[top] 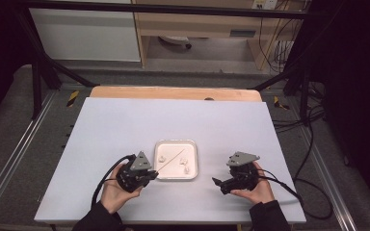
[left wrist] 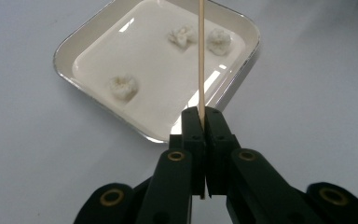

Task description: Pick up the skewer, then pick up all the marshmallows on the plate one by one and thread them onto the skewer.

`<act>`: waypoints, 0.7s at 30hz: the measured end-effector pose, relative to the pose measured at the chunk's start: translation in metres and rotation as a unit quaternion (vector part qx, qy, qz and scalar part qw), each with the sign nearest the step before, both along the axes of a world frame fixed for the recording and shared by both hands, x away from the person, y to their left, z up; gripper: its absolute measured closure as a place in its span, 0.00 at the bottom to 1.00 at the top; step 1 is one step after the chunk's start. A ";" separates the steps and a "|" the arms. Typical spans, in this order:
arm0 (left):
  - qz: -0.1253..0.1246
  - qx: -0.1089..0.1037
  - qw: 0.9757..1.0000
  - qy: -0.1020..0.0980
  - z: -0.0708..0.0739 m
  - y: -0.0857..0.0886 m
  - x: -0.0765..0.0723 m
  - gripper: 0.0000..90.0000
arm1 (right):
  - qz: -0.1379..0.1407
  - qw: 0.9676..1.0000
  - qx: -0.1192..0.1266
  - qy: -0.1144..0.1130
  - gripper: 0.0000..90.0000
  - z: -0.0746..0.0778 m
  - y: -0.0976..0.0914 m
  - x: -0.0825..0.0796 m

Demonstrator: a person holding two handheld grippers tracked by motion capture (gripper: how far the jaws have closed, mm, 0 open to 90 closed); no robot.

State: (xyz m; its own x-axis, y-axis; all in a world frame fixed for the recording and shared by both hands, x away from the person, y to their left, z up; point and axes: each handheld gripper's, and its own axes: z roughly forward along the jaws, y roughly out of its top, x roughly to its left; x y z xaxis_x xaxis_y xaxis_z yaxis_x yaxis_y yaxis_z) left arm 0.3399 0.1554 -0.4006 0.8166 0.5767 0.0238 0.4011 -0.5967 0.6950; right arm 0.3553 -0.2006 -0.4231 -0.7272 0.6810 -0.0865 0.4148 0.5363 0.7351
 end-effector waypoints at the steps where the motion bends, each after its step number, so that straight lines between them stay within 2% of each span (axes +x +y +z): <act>1: 0.003 -0.003 1.000 0.000 -0.001 0.002 -0.001 0.98 | -0.002 1.000 0.005 0.002 0.02 0.000 0.000 0.000; 7: 0.025 -0.027 0.999 -0.011 -0.007 0.020 -0.008 0.98 | -0.016 0.999 0.037 0.010 0.01 0.002 0.001 0.003; 12: 0.042 -0.050 0.998 -0.017 -0.011 0.032 -0.013 0.98 | -0.026 0.998 0.060 0.014 0.01 0.003 0.003 0.005; 16: 0.050 -0.063 0.997 -0.021 -0.013 0.040 -0.016 0.98 | -0.031 0.997 0.068 0.016 0.01 0.005 0.006 0.007; 21: 0.059 -0.069 0.996 -0.024 -0.017 0.048 -0.019 0.98 | -0.032 0.996 0.080 0.013 0.01 0.009 0.017 0.013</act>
